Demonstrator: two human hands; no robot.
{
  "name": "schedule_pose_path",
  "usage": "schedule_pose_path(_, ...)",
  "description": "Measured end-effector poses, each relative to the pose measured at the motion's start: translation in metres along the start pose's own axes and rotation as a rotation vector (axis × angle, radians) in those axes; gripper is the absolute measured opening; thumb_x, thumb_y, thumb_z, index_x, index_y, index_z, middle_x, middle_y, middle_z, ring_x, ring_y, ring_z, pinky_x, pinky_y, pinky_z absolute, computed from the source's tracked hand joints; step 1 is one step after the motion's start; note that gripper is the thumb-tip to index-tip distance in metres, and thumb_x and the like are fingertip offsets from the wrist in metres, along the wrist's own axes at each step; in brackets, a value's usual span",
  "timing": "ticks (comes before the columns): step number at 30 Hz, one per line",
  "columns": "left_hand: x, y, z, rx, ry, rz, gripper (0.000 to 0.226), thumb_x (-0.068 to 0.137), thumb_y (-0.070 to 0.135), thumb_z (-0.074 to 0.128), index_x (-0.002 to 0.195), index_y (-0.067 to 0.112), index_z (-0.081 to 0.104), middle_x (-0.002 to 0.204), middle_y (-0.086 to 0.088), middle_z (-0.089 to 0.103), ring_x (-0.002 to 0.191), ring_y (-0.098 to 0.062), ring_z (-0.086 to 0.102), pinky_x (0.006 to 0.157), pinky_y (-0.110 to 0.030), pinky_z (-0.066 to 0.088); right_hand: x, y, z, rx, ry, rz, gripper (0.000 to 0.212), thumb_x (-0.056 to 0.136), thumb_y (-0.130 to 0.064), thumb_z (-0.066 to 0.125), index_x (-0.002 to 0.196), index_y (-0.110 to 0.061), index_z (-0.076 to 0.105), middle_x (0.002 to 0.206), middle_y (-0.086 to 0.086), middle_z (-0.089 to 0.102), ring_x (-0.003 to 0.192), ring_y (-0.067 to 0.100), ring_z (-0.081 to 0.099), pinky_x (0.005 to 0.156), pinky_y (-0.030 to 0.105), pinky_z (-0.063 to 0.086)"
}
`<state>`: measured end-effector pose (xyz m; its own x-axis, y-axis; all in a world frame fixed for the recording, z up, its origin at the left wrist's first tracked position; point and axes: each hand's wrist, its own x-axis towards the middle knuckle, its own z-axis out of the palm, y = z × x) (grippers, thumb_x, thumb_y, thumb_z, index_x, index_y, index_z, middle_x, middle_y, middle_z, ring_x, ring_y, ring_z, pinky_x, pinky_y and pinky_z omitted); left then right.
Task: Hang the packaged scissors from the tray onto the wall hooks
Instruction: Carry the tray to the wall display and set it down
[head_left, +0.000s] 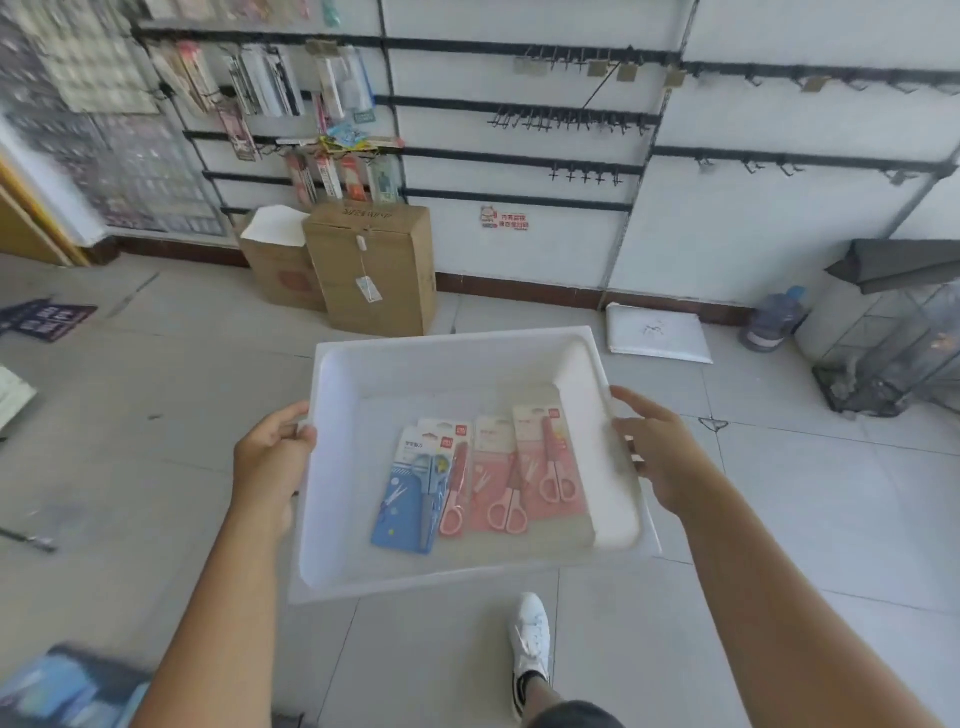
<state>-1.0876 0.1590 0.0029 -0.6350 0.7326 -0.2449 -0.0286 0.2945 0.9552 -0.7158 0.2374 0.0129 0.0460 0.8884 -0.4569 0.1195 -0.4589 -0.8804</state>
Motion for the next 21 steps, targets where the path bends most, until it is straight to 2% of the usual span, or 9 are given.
schedule_pose_path(3,0.035,0.010,0.010,-0.011,0.067,-0.037,0.036,0.092,0.001,0.057,0.124,0.014,0.066,0.112,-0.010,0.069,0.093,-0.024,0.063,0.081,-0.035,0.047,0.049,-0.017,0.015,-0.039,-0.066,0.000,0.055,0.092,0.000,0.049,0.139,-0.027,0.059,0.124,0.013,0.066,0.084,0.027,0.060,0.073,0.038,0.049)
schedule_pose_path(4,0.047,0.015,0.015,-0.013,0.084,-0.046,0.036,0.092,0.002,0.057,0.124,0.014,0.067,0.111,-0.010,0.069,0.093,-0.024,0.063,0.081,-0.035,0.047,0.066,-0.025,0.020,-0.048,-0.085,0.001,0.055,0.092,0.000,0.049,0.140,-0.027,0.058,0.125,0.014,0.066,0.084,0.027,0.060,0.072,0.037,0.049)
schedule_pose_path(7,0.079,0.031,0.028,-0.010,0.135,-0.060,0.029,0.094,0.002,0.055,0.117,0.016,0.067,0.106,-0.007,0.067,0.090,-0.024,0.062,0.070,-0.028,0.047,0.108,-0.055,0.037,-0.041,-0.133,0.014,0.052,0.096,0.001,0.047,0.137,-0.028,0.059,0.101,0.010,0.069,0.077,0.025,0.059,0.072,0.037,0.048)
schedule_pose_path(10,0.113,0.046,0.041,0.004,0.178,-0.046,0.033,0.094,0.004,0.056,0.122,0.019,0.066,0.107,-0.006,0.067,0.089,-0.023,0.060,0.062,-0.026,0.042,0.148,-0.085,0.049,-0.035,-0.175,0.004,0.052,0.095,0.002,0.047,0.133,-0.031,0.061,0.091,0.006,0.068,0.071,0.022,0.059,0.071,0.036,0.048)
schedule_pose_path(15,0.165,0.061,0.055,0.011,0.230,-0.061,0.034,0.094,0.002,0.056,0.123,0.016,0.066,0.104,-0.009,0.066,0.083,-0.025,0.059,0.056,-0.025,0.040,0.211,-0.126,0.078,-0.066,-0.195,0.000,0.053,0.093,0.002,0.046,0.131,-0.032,0.063,0.093,0.007,0.069,0.072,0.023,0.058,0.068,0.034,0.048)
schedule_pose_path(18,0.197,0.065,0.057,0.005,0.262,-0.081,0.033,0.094,0.002,0.057,0.122,0.015,0.066,0.102,-0.011,0.066,0.076,-0.024,0.057,0.054,-0.025,0.037,0.243,-0.142,0.105,-0.082,-0.209,0.017,0.055,0.091,0.004,0.046,0.130,-0.031,0.064,0.094,0.008,0.069,0.077,0.026,0.058,0.073,0.037,0.047)
schedule_pose_path(21,0.238,0.068,0.055,-0.007,0.276,-0.107,0.033,0.093,0.002,0.057,0.122,0.015,0.067,0.103,-0.011,0.067,0.084,-0.025,0.060,0.059,-0.026,0.042,0.279,-0.160,0.144,-0.111,-0.204,0.038,0.057,0.089,0.005,0.042,0.130,-0.027,0.064,0.090,0.008,0.069,0.074,0.026,0.058,0.074,0.037,0.044)
